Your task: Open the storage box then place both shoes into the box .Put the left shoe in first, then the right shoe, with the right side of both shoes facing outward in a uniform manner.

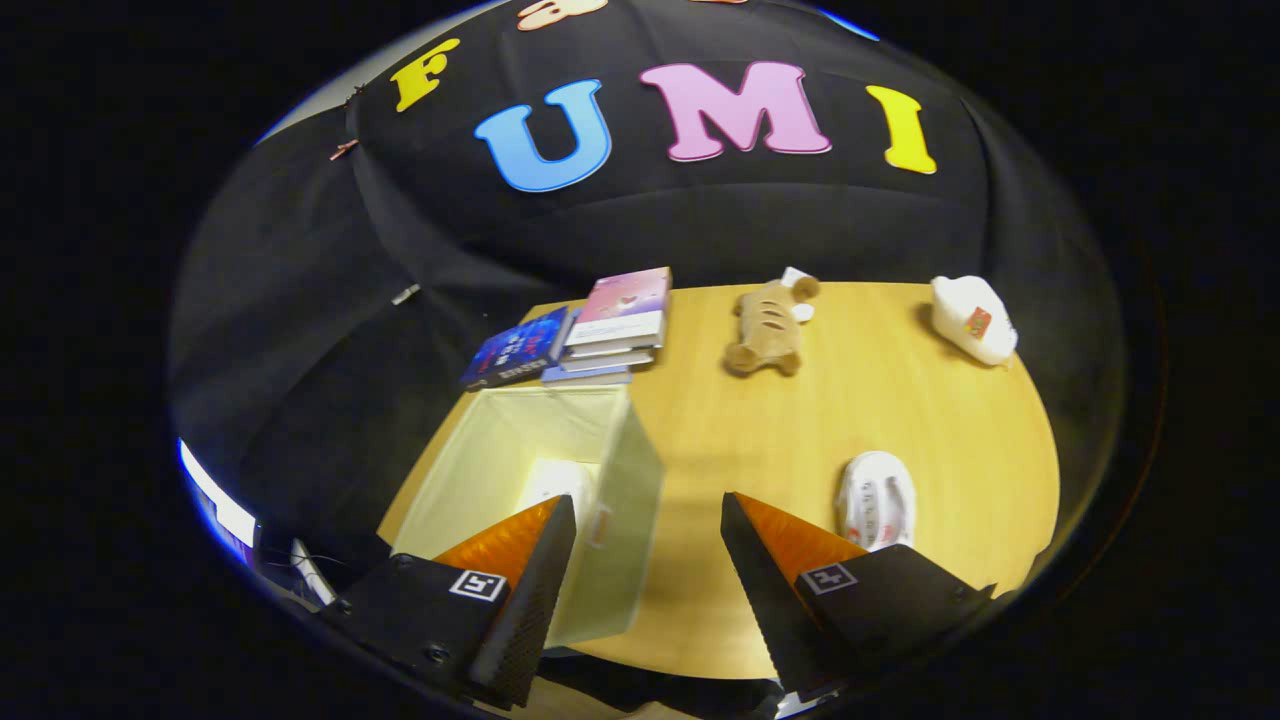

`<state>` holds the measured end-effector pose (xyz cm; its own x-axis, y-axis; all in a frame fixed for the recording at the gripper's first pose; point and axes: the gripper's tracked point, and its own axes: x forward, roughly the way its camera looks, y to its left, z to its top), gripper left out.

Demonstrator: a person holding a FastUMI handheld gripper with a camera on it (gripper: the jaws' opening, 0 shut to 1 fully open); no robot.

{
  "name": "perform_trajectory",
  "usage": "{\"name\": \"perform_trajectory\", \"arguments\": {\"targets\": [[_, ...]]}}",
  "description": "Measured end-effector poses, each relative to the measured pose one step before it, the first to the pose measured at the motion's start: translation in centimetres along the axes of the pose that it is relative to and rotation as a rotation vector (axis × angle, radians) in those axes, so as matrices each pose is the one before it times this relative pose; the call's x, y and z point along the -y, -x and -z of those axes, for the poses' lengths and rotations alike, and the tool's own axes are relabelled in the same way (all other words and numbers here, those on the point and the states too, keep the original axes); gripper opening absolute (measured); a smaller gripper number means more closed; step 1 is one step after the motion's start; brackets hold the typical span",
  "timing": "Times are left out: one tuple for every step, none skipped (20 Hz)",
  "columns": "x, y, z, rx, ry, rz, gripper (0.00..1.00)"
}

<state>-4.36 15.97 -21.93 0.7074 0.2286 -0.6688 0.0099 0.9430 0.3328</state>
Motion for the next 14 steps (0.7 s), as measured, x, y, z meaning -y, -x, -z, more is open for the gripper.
{"name": "perform_trajectory", "arguments": {"targets": [[2.400,0.575,0.647,-0.00679,0.01466,0.04438,0.91],[2.327,0.345,0.893,-0.01249,0.01231,0.04285,0.91],[2.325,0.137,0.937,-0.01191,0.02029,0.04324,0.91],[2.200,-0.108,1.165,-0.01819,0.01483,0.03869,0.91],[1.884,-0.208,1.029,-0.01325,0.00219,0.03351,0.91],[1.561,-0.269,0.711,-0.00757,0.00054,0.02325,0.91],[1.534,-0.481,0.767,-0.01078,0.00778,0.02810,0.91],[1.459,-0.627,0.981,-0.01552,0.00945,0.02439,0.89],[1.046,-0.789,0.971,-0.02371,0.00782,0.01154,0.89],[0.772,-0.868,0.730,-0.02071,0.00435,0.00724,0.89],[0.531,-0.814,0.705,-0.01902,0.00541,0.00372,0.89],[0.576,-0.962,0.629,-0.02193,0.01239,0.00534,0.89],[0.416,-0.897,0.582,-0.01741,0.01209,0.00498,0.89],[0.200,-0.873,0.570,-0.01912,0.01425,0.00111,0.87]]}}
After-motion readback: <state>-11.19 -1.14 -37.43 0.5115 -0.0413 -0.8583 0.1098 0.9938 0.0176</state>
